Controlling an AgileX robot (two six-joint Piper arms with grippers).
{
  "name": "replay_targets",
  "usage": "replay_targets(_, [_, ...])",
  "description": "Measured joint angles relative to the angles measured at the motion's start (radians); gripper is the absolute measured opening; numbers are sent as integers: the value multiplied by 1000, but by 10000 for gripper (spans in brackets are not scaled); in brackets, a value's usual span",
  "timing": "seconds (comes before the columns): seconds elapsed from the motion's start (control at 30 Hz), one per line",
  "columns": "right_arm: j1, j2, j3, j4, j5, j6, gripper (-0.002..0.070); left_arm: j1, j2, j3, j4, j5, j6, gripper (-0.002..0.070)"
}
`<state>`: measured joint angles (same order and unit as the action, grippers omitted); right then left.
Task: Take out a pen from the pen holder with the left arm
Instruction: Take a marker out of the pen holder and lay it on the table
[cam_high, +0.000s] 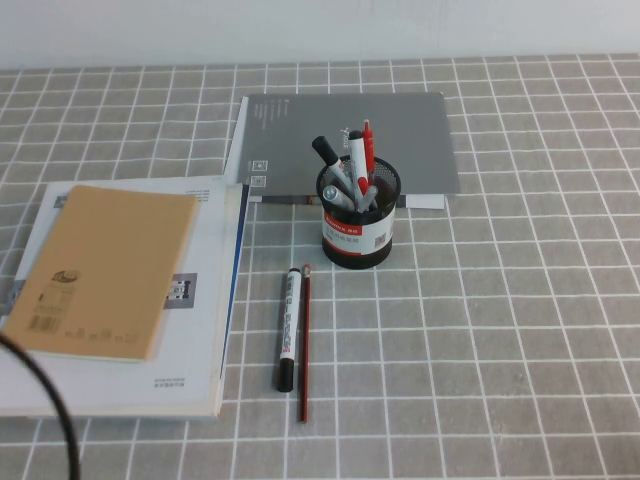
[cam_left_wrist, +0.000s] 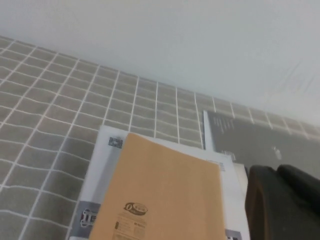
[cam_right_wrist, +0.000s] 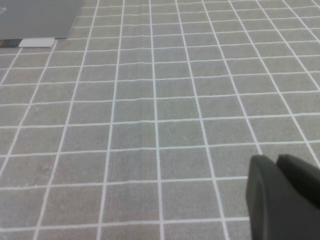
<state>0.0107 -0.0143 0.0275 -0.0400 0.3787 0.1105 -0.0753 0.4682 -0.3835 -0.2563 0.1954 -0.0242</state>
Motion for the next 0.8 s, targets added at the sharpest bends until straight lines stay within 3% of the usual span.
replay_targets(0.1, [0, 0, 0, 0, 0, 0, -13, -59, 99, -40, 151, -14, -113, -3])
replay_targets(0.27, [0, 0, 0, 0, 0, 0, -13, -263, 265, -57, 327, -222, -196, 2])
replay_targets(0.37, [0, 0, 0, 0, 0, 0, -13, -375, 385, -62, 384, -397, -181, 60])
replay_targets(0.43, [0, 0, 0, 0, 0, 0, -13, -432, 468, -64, 399, -494, -141, 146])
replay_targets(0.6, [0, 0, 0, 0, 0, 0, -13, -481, 658, -64, 409, -684, -89, 375])
replay_targets(0.8, [0, 0, 0, 0, 0, 0, -13, -481, 848, -66, 439, -949, -84, 441])
